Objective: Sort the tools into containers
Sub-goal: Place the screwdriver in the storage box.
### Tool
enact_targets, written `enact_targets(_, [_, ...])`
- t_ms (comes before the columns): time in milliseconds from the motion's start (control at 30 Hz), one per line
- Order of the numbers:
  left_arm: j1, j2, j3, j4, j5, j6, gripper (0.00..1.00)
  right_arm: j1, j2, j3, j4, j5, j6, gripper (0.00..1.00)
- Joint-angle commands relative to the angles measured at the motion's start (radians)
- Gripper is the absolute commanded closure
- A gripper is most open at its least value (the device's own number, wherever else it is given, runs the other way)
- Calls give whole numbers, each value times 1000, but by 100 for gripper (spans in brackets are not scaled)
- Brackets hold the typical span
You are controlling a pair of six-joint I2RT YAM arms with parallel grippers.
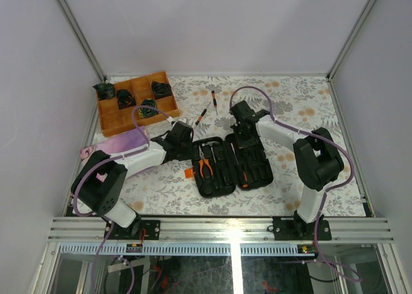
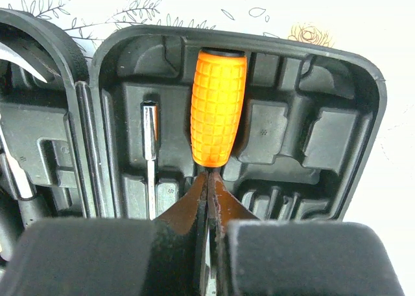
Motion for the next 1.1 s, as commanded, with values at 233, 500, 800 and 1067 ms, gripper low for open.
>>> enact_targets(233, [-10,66,7,29,8,52,91,-1,209,-97,-44,-129,32,100])
enact_targets(500, [-29,69,18,27,9,57,95,12,271,-162,-2,-143,65,100])
enact_targets(800, [-42,74,30,32,13,57,99,64,334,-173,7,-111,111,100])
enact_targets(1067, [-42,61,7,51,17,49,100,124,399,-146,-26,-75,158,100])
